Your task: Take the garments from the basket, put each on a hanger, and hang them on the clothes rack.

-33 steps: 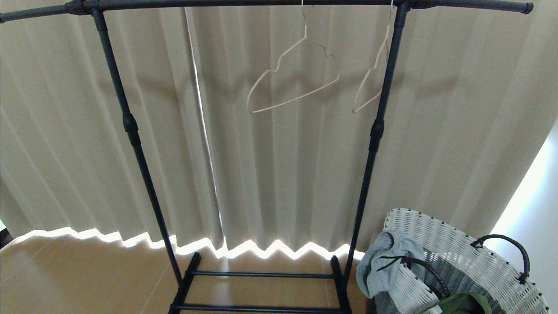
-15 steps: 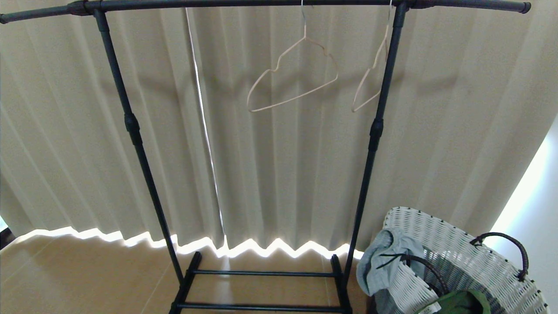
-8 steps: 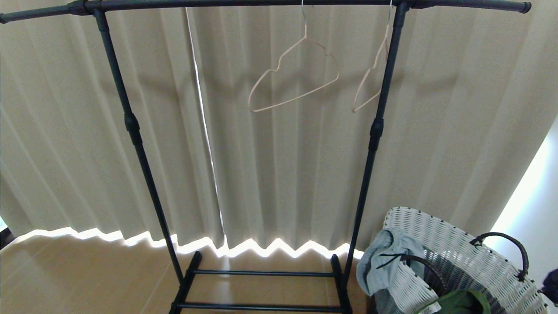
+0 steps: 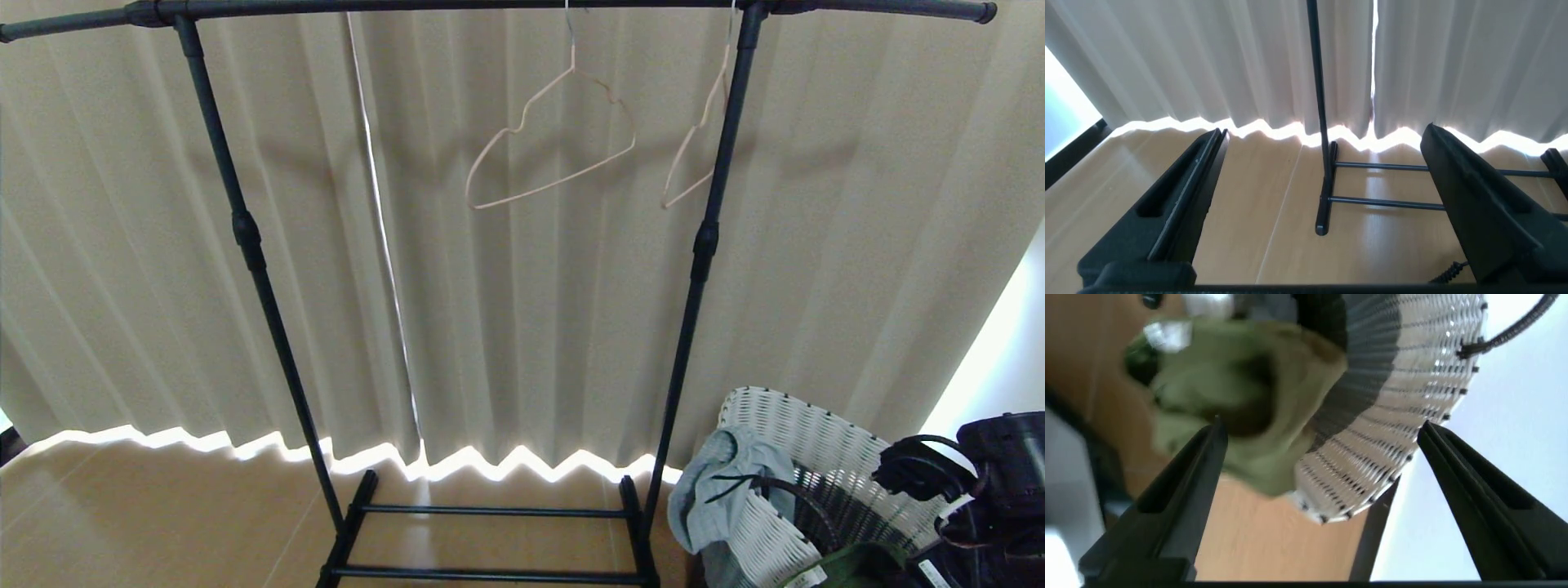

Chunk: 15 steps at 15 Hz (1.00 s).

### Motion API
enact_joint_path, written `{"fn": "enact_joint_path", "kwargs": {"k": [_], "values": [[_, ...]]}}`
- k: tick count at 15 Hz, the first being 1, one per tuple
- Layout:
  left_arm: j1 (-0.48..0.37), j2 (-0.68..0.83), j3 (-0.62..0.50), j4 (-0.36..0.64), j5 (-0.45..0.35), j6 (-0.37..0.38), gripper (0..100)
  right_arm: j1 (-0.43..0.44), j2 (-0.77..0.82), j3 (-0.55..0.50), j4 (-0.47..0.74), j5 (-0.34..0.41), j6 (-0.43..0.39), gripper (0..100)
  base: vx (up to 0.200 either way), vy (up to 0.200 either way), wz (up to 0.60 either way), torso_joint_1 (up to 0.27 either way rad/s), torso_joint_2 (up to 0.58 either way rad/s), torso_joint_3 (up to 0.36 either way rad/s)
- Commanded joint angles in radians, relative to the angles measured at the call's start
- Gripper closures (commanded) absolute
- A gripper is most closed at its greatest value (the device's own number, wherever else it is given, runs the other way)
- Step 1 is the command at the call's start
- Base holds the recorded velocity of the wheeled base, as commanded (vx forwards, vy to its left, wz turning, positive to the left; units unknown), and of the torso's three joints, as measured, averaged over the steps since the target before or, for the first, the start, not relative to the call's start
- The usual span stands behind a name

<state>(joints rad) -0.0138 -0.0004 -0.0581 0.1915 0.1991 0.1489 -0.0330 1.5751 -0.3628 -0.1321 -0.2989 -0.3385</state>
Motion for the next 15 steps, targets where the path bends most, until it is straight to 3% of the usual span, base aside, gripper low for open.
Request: {"fn": "enact_joint_path", "kwargs": {"k": [1,6,7,13,15], "values": [[0.0,0.0,0.0,0.0,0.0,0.0,0,-0.015,0.086,-0.022,-0.003,-0.003,0.0,0,0.0,0.0,0.0,0.0,0.0,0.0],[0.0,0.0,0.0,0.0,0.0,0.0,0,-0.056,0.158,-0.061,-0.017,-0.017,0.0,0,0.0,0.0,0.0,0.0,0.0,0.0],[0.0,0.0,0.0,0.0,0.0,0.0,0,-0.056,0.174,-0.059,-0.037,-0.022,0.0,100,0.0,0.0,0.0,0.0,0.0,0.0],[0.0,0.0,0.0,0.0,0.0,0.0,0,-0.059,0.129,-0.054,-0.052,-0.02,0.0,100,0.0,0.0,0.0,0.0,0.0,0.0],[0.0,0.0,0.0,0.0,0.0,0.0,0,-0.058,-0.017,-0.045,-0.049,-0.006,0.003,100,0.0,0.0,0.0,0.0,0.0,0.0]]}}
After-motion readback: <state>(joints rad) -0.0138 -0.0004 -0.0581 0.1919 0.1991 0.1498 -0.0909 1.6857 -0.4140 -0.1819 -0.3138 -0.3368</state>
